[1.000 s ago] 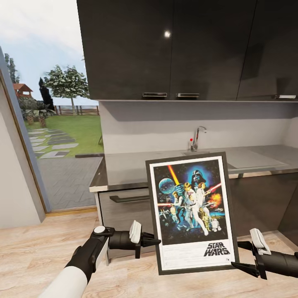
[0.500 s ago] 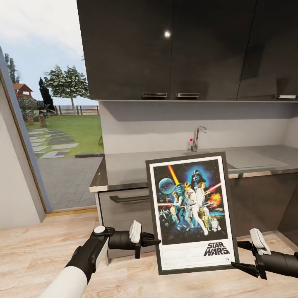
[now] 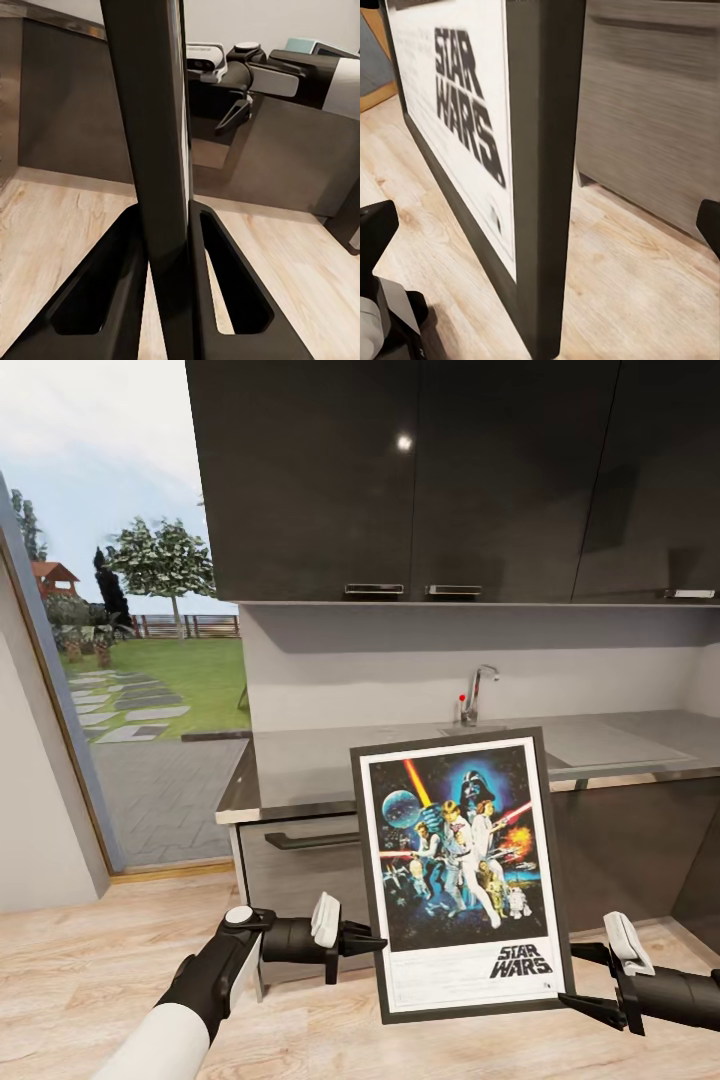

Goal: Pick up the poster from the kitchen countertop and hang it on one of the wall nails in the kitchen.

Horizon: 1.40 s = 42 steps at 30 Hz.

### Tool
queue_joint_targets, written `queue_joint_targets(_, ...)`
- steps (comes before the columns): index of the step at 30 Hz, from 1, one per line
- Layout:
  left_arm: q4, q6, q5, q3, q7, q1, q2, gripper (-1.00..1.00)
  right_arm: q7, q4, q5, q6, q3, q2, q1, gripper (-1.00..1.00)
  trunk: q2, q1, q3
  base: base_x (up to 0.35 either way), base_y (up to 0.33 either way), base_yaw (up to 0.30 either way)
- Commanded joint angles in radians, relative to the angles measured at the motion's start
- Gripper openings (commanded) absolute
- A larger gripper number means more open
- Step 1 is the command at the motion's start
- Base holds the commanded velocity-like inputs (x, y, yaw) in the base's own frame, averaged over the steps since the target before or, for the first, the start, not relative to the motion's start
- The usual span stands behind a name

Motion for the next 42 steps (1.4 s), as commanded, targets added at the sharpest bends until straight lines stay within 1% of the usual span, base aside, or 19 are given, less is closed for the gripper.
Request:
queue_joint_targets(1, -0.001, 0.0, -0.005, 0.002, -0.003, -0.001, 0.0, -1.0, 0.005, 0.0, 0.001, 0.011, -0.001, 0.0, -0.001, 1.0, -0.001, 0.0, -0.001, 0.0, 0.0, 0.0)
queue_joint_targets(14, -0.001, 0.0, -0.005, 0.002, -0.002, -0.001, 0.0, -1.0, 0.005, 0.0, 0.002, 0.01, -0.001, 0.0, -0.001, 1.0, -0.001, 0.0, -0.001, 0.0, 0.0, 0.0)
queue_joint_targets(15, -0.001, 0.0, -0.005, 0.002, -0.002, -0.001, 0.0, -1.0, 0.005, 0.0, 0.001, 0.009, -0.001, 0.0, -0.001, -1.0, -0.001, 0.0, -0.001, 0.0, 0.0, 0.0)
queue_joint_targets(42, -0.001, 0.0, -0.005, 0.001, -0.002, -0.001, 0.0, -1.0, 0.005, 0.0, 0.001, 0.007, -0.001, 0.0, -0.001, -1.0, -0.001, 0.0, -0.001, 0.0, 0.0, 0.0)
